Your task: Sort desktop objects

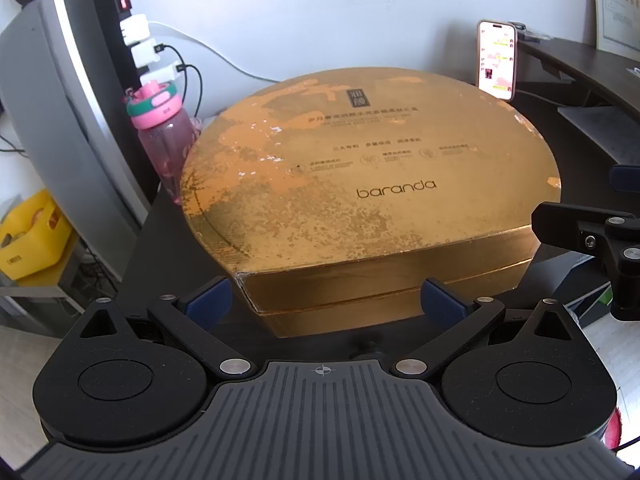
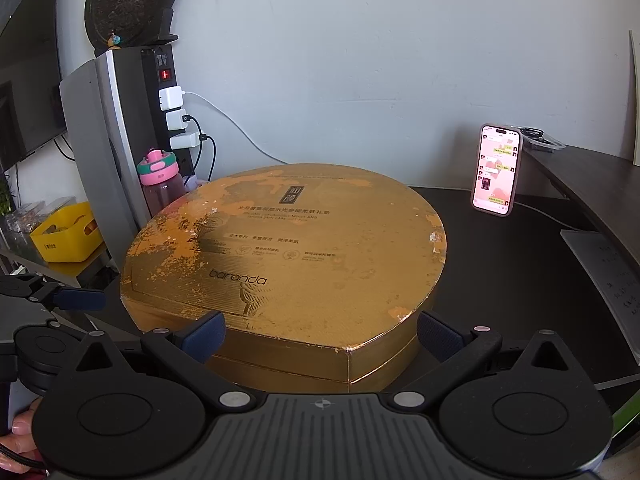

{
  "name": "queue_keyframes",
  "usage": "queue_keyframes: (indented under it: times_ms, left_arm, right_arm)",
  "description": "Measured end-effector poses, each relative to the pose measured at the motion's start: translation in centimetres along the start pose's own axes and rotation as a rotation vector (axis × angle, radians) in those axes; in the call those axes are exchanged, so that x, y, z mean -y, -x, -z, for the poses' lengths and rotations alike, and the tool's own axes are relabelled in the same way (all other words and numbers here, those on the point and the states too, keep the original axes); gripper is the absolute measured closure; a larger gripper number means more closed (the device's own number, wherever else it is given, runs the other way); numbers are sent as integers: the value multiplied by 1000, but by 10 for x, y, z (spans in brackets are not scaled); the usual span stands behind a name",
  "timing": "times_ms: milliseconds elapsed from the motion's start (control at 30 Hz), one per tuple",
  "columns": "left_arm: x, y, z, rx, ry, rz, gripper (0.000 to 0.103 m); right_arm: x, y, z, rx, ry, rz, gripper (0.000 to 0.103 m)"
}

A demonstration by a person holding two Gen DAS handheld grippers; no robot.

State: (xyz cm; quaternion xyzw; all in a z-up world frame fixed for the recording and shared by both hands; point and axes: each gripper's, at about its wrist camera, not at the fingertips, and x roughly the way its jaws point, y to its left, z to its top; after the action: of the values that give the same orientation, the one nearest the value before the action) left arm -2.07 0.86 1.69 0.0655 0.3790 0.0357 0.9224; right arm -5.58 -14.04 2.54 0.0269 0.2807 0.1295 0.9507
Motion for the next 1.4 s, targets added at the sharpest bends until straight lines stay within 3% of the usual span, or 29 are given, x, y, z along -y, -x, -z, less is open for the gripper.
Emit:
queue_keyframes:
  times_ms: [1400]
  left_arm:
    - [-3, -1, 1, -5, 11, 3, 0]
  right_arm:
    - [-1, 1, 1, 1, 9, -3, 1]
